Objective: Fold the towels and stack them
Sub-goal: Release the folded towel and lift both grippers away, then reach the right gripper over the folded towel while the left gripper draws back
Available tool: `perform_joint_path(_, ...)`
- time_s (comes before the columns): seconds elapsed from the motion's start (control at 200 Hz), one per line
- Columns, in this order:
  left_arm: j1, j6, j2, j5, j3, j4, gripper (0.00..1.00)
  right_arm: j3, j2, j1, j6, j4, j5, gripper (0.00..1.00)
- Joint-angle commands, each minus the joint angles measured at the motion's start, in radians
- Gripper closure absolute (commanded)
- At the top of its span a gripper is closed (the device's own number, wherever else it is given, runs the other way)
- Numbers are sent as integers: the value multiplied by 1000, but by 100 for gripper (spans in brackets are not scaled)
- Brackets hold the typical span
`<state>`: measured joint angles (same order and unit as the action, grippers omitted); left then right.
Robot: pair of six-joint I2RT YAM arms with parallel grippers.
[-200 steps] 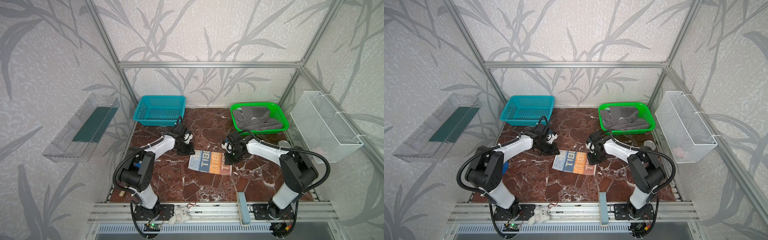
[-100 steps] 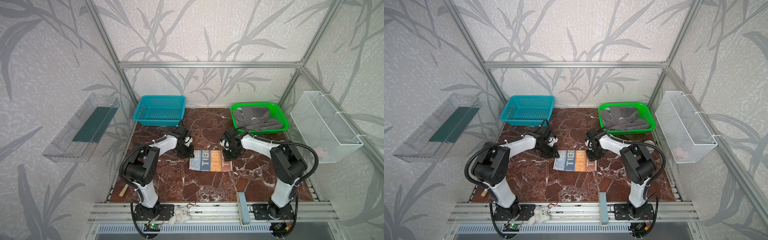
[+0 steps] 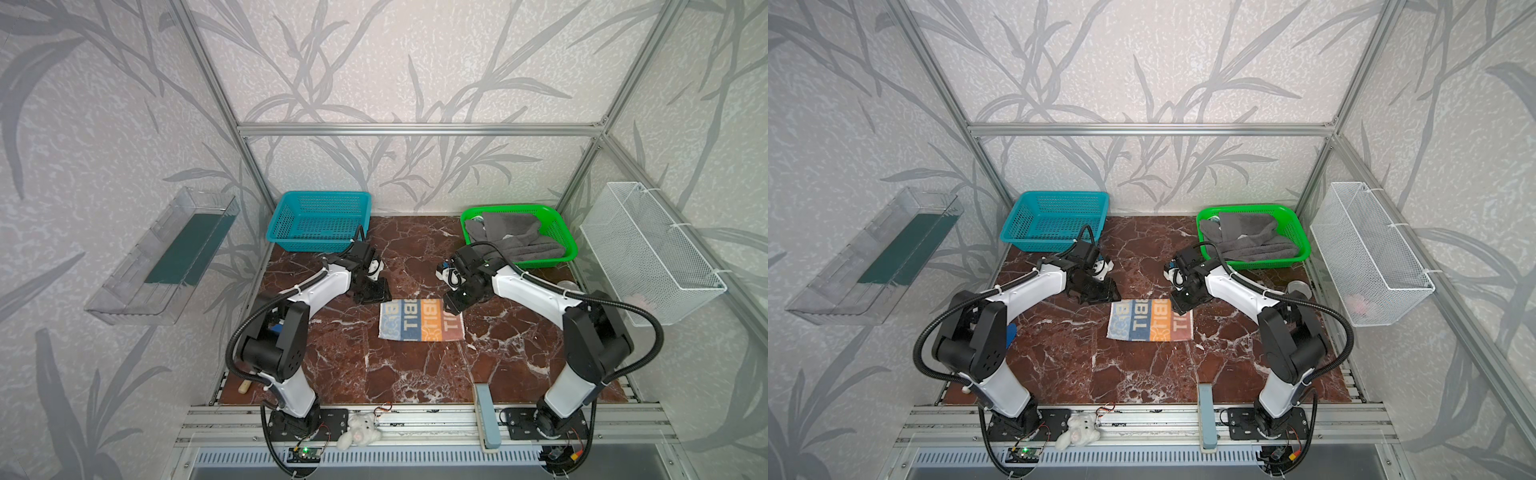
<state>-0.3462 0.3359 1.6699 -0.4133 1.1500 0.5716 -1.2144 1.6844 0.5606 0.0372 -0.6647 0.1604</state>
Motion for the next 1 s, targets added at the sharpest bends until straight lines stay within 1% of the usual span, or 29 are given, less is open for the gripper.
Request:
perform_joint_path(0.0,3,12,-102,107,34,-2,47,0,-60,51,124,20,-83,42)
perform_joint_path(0.065,4,16,-153,158,29,-26,42,2,-73,98,189,37,-133,39)
perform_joint_path(0.14,7,33,-219,230,9,-69,37,10,-82,139,252,66,-151,36)
perform_joint_path(0.19,10,58,-270,292,-15,-104,31,12,-84,161,285,79,-143,33)
perform_joint_path(0.215,15,67,-295,317,-29,-122,26,12,-85,171,302,82,-140,32)
perform_joint_path(0.245,22,74,-325,333,-46,-142,22,10,-84,186,325,87,-139,31)
perform_joint_path(0.27,31,80,-347,343,-59,-152,18,12,-85,199,346,93,-141,27)
perform_joint_path(0.28,35,83,-358,348,-63,-155,15,13,-85,205,355,96,-143,26)
perform_joint_path(0.295,40,87,-370,356,-68,-157,10,15,-85,214,370,101,-143,20)
perform_joint_path(0.32,50,98,-391,377,-78,-159,2,19,-85,228,397,111,-144,18)
perform_joint_path(0.33,53,100,-396,383,-80,-161,1,21,-84,234,410,115,-142,12)
perform_joint_path(0.345,60,104,-408,393,-85,-162,1,24,-84,242,427,119,-138,8)
perform_joint_path(0.37,69,107,-423,403,-93,-163,1,28,-81,254,454,125,-131,7)
perform_joint_path(0.43,93,111,-456,413,-106,-158,1,28,-66,277,504,133,-109,7)
perform_joint_path(0.51,126,120,-481,411,-118,-140,1,5,-29,289,552,108,-44,6)
perform_joint_path(0.61,179,150,-478,368,-120,-101,1,-27,17,314,607,88,-16,7)
perform_joint_path(0.635,192,158,-474,351,-121,-92,1,-38,55,320,615,87,-14,7)
perform_joint_path(0.775,231,179,-456,294,-135,-87,1,-116,153,332,628,71,8,9)
perform_joint_path(0.995,262,184,-460,286,-147,-84,1,-205,280,343,656,28,-17,12)
